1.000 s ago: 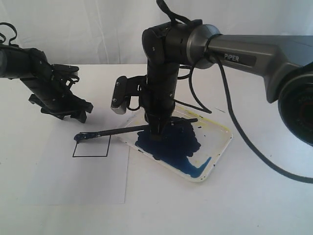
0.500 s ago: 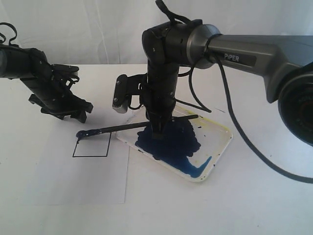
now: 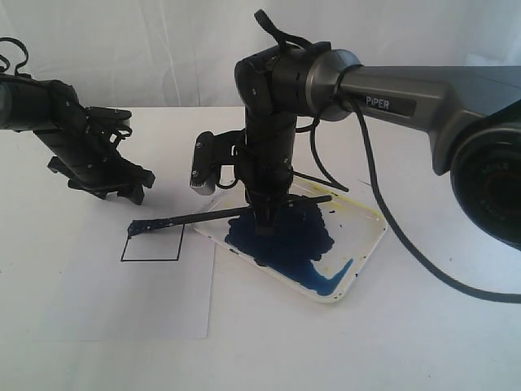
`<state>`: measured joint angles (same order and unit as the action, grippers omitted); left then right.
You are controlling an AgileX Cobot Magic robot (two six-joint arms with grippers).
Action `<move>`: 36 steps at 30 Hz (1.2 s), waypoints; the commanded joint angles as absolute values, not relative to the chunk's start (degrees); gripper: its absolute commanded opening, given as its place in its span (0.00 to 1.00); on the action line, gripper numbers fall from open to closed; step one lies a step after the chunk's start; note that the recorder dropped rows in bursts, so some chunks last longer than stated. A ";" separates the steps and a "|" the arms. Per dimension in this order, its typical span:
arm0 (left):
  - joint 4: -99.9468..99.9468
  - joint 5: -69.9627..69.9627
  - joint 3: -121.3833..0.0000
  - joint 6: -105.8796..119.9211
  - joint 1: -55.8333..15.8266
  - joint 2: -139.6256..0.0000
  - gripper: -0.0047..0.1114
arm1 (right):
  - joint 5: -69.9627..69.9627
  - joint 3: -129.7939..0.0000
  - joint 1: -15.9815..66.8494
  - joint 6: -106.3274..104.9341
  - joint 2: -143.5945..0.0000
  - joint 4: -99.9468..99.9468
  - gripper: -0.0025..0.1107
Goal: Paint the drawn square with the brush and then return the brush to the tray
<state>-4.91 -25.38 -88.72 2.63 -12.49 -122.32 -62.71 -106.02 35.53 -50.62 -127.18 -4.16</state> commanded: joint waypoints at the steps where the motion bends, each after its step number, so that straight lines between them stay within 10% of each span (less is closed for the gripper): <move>1: -5.14 -27.15 -88.75 2.31 -12.69 -122.64 0.64 | -63.23 -106.22 35.32 -51.28 -126.95 -5.22 0.02; 36: -5.14 -27.40 -88.75 2.31 -12.69 -122.64 0.64 | -66.84 -106.22 35.33 -49.72 -124.46 -10.59 0.02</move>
